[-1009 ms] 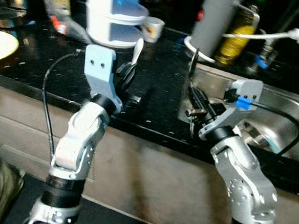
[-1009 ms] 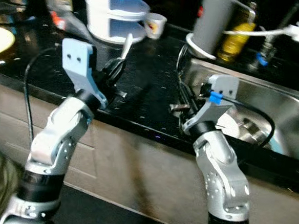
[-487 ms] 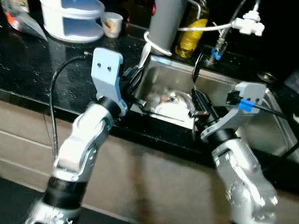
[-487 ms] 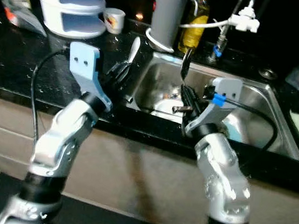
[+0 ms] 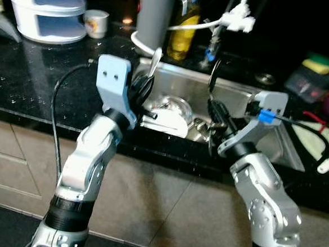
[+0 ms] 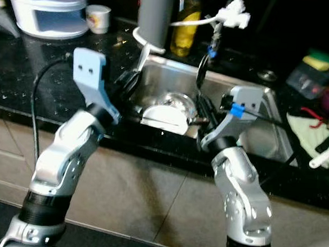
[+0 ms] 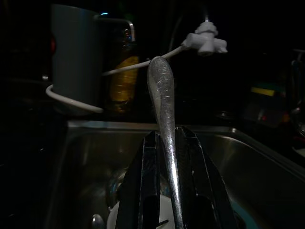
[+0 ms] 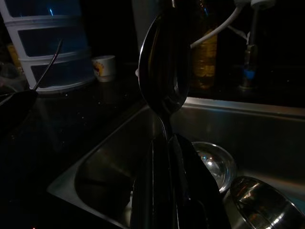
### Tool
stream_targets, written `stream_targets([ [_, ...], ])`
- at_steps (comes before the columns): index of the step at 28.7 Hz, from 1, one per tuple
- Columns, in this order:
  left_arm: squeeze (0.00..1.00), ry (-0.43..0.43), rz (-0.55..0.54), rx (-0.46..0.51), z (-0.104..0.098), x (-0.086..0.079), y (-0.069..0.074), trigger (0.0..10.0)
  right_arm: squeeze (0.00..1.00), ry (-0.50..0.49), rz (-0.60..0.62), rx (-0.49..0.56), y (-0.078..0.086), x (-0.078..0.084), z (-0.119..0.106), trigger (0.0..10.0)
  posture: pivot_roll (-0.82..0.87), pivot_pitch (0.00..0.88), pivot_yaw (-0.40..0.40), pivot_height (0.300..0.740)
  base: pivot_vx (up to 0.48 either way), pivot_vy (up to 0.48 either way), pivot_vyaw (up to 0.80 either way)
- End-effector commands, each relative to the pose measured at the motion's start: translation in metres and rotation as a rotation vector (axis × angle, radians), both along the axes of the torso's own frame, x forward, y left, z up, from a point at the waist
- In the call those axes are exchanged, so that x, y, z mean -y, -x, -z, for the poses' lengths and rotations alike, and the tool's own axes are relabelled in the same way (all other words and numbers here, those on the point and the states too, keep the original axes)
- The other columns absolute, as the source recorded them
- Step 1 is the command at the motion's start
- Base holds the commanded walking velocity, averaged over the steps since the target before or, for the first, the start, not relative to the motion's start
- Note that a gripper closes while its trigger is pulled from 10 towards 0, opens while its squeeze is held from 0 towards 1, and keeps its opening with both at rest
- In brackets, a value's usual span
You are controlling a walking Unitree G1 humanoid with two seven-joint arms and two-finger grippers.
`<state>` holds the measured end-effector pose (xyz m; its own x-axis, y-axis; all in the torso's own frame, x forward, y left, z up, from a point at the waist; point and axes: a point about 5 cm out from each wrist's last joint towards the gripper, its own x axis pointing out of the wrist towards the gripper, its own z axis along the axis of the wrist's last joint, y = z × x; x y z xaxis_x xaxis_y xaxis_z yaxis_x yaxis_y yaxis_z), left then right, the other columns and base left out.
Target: Kitchen organization
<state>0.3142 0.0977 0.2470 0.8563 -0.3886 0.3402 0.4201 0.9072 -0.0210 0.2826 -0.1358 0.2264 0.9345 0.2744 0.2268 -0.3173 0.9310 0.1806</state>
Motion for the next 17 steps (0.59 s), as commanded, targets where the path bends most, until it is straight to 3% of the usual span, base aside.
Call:
stream_targets([
  [1, 0.0, 0.007, 0.015, 0.015, -0.003, 0.002, 0.001, 10.0, 0.0, 0.0, 0.009, 0.005, 0.0, 0.001, -0.001, 10.0, 0.06, 0.0, -0.179, 0.74, 0.0, 0.0, 0.0],
  [5, 0.0, 0.017, 0.009, 0.013, -0.004, 0.0, 0.0, 10.0, 0.0, 0.004, 0.012, 0.003, -0.002, 0.0, -0.002, 10.0, 0.06, 0.0, -0.181, 0.74, 0.0, 0.0, 0.0],
  [10, 0.0, -0.023, -0.063, 0.051, -0.011, -0.018, -0.012, 10.0, 0.0, 0.02, 0.055, -0.028, -0.008, 0.001, 0.002, 10.0, 0.07, 0.0, -0.183, 0.74, 0.0, 0.0, 0.0],
  [12, 0.0, -0.049, -0.105, 0.078, -0.018, -0.029, -0.019, 10.0, 0.0, 0.039, 0.07, -0.042, -0.012, 0.0, 0.004, 10.0, 0.07, 0.0, -0.18, 0.74, 0.0, 0.0, -0.8],
  [17, 0.0, -0.076, -0.121, 0.101, -0.024, -0.034, -0.024, 10.0, 0.0, 0.041, 0.08, -0.036, -0.014, -0.001, 0.002, 10.0, 0.06, 0.0, -0.175, 0.74, 0.0, 0.0, -0.8],
])
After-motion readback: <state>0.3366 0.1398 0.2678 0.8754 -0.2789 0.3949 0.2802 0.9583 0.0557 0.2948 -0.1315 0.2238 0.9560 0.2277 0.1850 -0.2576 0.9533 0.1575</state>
